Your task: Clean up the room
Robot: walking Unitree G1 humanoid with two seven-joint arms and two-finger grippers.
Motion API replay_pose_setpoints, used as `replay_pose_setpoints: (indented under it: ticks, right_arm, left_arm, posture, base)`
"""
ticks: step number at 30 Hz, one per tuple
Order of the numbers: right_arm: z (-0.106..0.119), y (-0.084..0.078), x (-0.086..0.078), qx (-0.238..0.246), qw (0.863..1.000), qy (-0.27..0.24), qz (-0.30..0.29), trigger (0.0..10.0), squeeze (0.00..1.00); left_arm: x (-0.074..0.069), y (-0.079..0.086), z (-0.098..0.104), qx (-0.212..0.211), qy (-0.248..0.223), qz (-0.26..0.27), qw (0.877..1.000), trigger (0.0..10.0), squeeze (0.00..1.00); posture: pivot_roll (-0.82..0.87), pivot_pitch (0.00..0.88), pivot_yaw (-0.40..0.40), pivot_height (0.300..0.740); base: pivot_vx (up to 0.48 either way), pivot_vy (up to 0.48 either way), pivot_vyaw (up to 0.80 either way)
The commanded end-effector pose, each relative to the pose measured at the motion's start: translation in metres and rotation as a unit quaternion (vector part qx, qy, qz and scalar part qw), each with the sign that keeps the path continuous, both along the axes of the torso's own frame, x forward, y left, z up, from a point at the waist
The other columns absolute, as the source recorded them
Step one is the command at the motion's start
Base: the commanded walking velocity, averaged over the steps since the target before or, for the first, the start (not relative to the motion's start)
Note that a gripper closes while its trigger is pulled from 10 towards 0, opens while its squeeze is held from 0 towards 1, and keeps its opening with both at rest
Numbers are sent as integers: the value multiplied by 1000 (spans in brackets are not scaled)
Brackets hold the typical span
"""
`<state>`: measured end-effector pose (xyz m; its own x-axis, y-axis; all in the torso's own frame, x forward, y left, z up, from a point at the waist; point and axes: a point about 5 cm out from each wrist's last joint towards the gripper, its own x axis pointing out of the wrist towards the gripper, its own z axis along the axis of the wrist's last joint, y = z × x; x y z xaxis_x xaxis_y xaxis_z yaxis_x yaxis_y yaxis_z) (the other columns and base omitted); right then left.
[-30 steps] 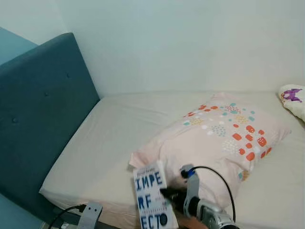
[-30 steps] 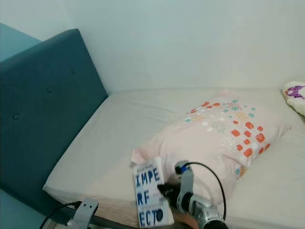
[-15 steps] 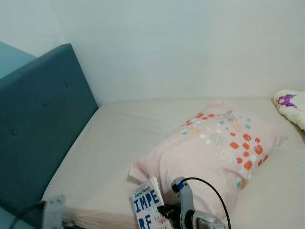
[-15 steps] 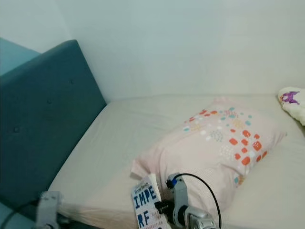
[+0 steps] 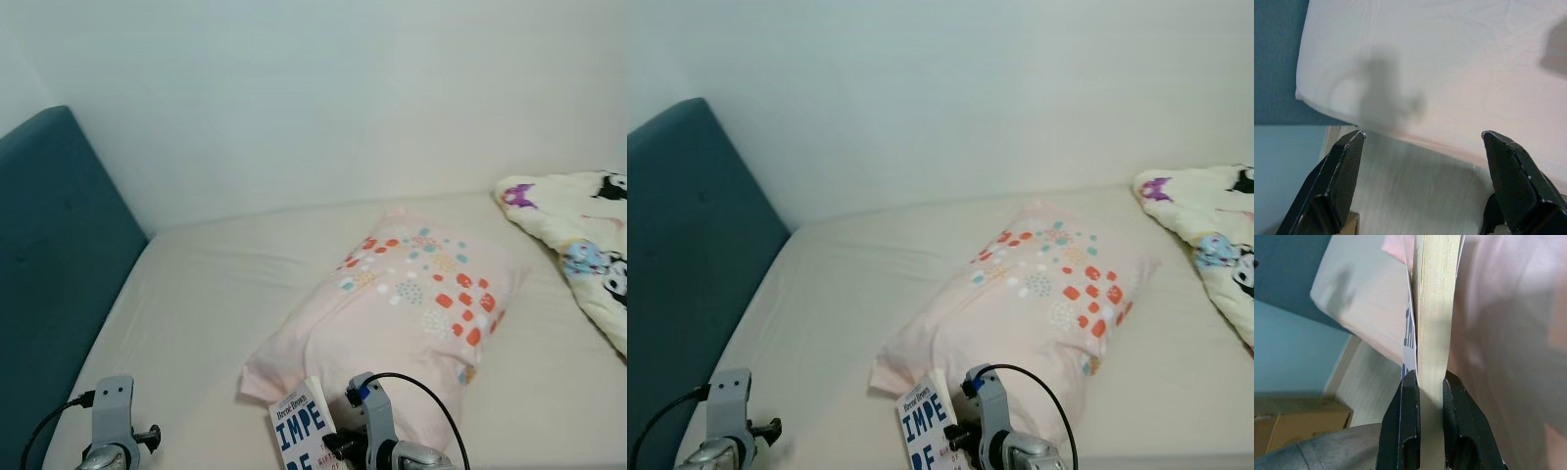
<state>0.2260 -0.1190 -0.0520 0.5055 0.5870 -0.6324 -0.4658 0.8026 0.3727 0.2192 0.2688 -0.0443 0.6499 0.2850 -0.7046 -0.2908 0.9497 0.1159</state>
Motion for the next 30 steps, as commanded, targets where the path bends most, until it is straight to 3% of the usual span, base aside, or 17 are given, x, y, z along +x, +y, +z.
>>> replay_pose_setpoints:
  ticks: [1, 3, 8, 11, 16, 21, 22, 23, 24, 26, 30]
  right_arm:
    - [-1, 4, 0, -12, 1000, -11, -5, 10000, 0]
    - [-1, 4, 0, -12, 1000, -11, -5, 10000, 0]
    - [-5, -10, 1, -71, 996, -15, -43, 10000, 0]
    - [-12, -25, -7, -117, 989, 6, -89, 10000, 0]
    - [-21, -40, -19, -162, 978, 33, -124, 10000, 0]
    - [-33, -70, -43, -218, 949, 95, -208, 10000, 0]
    - [-33, -70, -43, -218, 949, 95, -208, 10000, 0]
    - [-35, -73, -47, -218, 944, 108, -221, 10000, 0]
    - [-35, -73, -47, -218, 944, 108, -221, 10000, 0]
    - [-37, -73, -52, -210, 941, 120, -235, 10000, 0]
    - [-39, -72, -56, -205, 941, 128, -239, 10000, 0]
  left_arm:
    - [-9, 0, -6, 3, 17, 0, 1000, 10000, 0]
    - [-9, 0, -6, 3, 17, 0, 1000, 10000, 0]
    - [-20, 0, -13, 3, 39, -5, 999, 10000, 0]
    - [-27, -1, -16, 3, 51, -4, 999, 10000, 0]
    - [-26, 1, -15, 4, 44, 9, 999, 10000, 0]
    - [-3, 17, 5, -18, -29, 96, 995, 10000, 0]
    - [-3, 17, 5, -18, -29, 96, 995, 10000, 0]
    - [8, 22, 15, -25, -57, 109, 992, 10000, 0]
    - [8, 22, 15, -25, -57, 109, 992, 10000, 0]
    - [23, 21, 25, -36, -87, 105, 990, 10000, 0]
    - [32, 19, 32, -41, -106, 102, 988, 10000, 0]
  posture:
    - [-233, 0, 136, 740]
    - [-233, 0, 136, 740]
    - [-234, 0, 139, 740]
    - [-234, 0, 139, 740]
    - [-234, 0, 139, 740]
    - [-232, 0, 128, 740]
    - [-232, 0, 128, 740]
    - [-237, 0, 127, 740]
    - [-237, 0, 127, 740]
    - [-242, 0, 122, 740]
    - [-242, 0, 122, 740]
  base:
    - [0, 0, 0]
    - [0, 0, 0]
    - [0, 0, 0]
    - [0, 0, 0]
    - [0, 0, 0]
    - [0, 0, 0]
    - [0, 0, 0]
    - [0, 0, 0]
    - [0, 0, 0]
    - [0, 0, 0]
    - [0, 0, 0]
